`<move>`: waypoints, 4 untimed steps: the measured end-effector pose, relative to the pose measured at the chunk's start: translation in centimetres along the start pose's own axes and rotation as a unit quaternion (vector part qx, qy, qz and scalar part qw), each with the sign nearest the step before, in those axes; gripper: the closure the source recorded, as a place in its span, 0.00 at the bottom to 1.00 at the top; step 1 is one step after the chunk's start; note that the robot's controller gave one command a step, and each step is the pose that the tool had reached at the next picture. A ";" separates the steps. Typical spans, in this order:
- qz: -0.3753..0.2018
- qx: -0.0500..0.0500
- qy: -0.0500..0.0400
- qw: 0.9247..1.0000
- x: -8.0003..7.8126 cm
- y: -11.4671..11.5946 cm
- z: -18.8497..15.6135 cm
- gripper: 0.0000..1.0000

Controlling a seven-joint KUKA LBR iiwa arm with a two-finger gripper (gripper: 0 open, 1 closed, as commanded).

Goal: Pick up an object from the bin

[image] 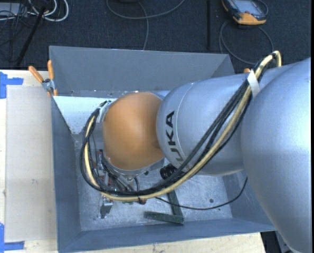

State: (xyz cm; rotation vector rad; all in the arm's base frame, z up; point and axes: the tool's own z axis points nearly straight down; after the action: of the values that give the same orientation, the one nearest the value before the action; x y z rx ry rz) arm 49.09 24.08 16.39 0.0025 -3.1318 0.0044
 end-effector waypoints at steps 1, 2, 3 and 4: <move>0.002 -0.001 -0.004 1.000 -0.2 -0.1 -0.4 0.00; 0.049 -0.002 -0.006 0.999 -7.3 -1.7 3.2 0.00; 0.055 -0.001 -0.004 0.998 -9.6 -0.5 2.6 0.00; 0.067 -0.002 -0.004 0.998 -6.7 -7.0 3.0 0.00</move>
Offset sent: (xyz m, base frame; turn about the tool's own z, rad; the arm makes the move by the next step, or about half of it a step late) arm 0.0893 -0.0224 -0.0429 0.1227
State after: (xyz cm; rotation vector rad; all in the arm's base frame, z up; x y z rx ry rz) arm 55.77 17.08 13.39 -0.2087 -3.1336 -0.0005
